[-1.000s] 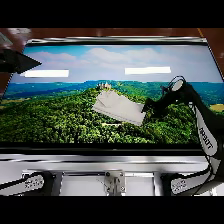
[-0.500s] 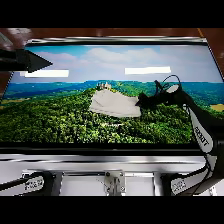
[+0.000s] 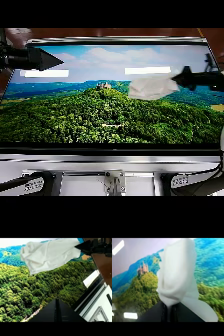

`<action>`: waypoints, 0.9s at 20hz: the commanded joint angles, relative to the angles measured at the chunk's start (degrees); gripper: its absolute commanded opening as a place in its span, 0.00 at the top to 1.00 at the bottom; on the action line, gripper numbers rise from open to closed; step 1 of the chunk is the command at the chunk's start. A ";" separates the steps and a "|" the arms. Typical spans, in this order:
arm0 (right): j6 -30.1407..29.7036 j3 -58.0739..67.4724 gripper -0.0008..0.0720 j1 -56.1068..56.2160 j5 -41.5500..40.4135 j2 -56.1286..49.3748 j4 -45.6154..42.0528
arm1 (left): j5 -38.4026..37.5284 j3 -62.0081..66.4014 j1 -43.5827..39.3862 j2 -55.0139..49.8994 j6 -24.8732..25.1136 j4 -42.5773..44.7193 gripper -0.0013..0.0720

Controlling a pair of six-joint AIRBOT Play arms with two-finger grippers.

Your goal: Fold the shirts.

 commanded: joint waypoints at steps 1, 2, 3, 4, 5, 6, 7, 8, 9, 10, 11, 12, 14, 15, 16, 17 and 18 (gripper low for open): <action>3.54 1.73 0.90 -13.27 12.87 0.26 -9.27 | 0.42 -0.02 -1.51 0.00 -1.60 0.04 0.93; 5.53 1.66 0.90 -16.59 15.34 0.61 -15.74 | 0.42 -0.02 -1.79 0.02 -2.01 0.04 0.93; 6.86 1.36 0.90 -19.63 17.53 1.25 -21.66 | 0.44 -0.02 -2.10 0.00 -2.16 0.04 0.93; 7.06 0.17 0.90 -22.25 19.45 2.25 -25.64 | 0.48 -0.02 -2.40 0.00 -2.12 0.04 0.93; 6.71 -2.71 0.91 -25.00 20.37 3.87 -29.07 | 0.50 -0.02 -2.84 0.00 -2.12 0.09 0.93; 6.71 -6.60 0.90 -27.50 19.96 5.64 -30.62 | 0.52 -0.02 -3.28 0.00 -2.12 0.46 0.93; 6.51 -11.61 0.91 -30.14 18.93 7.67 -30.29 | 0.57 -0.02 -3.82 0.00 -2.10 1.09 0.93; 6.54 -16.52 0.90 -32.33 17.40 9.73 -29.90 | 0.76 -0.02 -4.48 0.00 -2.12 2.21 0.93; 6.51 -21.75 0.91 -34.51 15.56 12.17 -29.35 | 0.94 -0.02 -5.18 0.00 -2.12 3.19 0.93; 6.45 -26.12 0.91 -36.30 14.03 14.47 -28.94 | 0.98 -0.02 -5.84 0.00 -2.12 3.72 0.93; 5.97 -30.27 0.90 -38.05 12.76 16.98 -29.05 | 0.98 -0.02 -6.34 0.00 -2.12 3.93 0.93; 5.84 -33.62 0.90 -39.71 11.91 19.26 -29.35 | 1.03 -0.02 -6.82 0.00 -2.10 3.93 0.93; 5.97 -38.95 0.90 -41.88 9.99 23.02 -31.12 | 1.60 -0.02 -7.43 0.00 -2.08 4.42 0.93; 6.34 -41.68 0.90 -42.58 9.09 24.83 -31.80 | 1.99 -0.02 -7.63 0.00 -2.08 4.74 0.93; 6.34 -44.11 0.90 -42.95 8.48 26.40 -32.33 | 2.12 -0.02 -7.72 -0.04 -2.10 4.96 0.93; 6.34 -46.45 0.90 -43.17 7.76 27.98 -33.35 | 2.05 -0.02 -7.72 -0.11 -2.10 4.96 0.93; 6.91 -48.11 0.90 -43.17 6.80 29.27 -35.26 | 2.03 -0.02 -7.72 -0.11 -2.10 4.96 0.93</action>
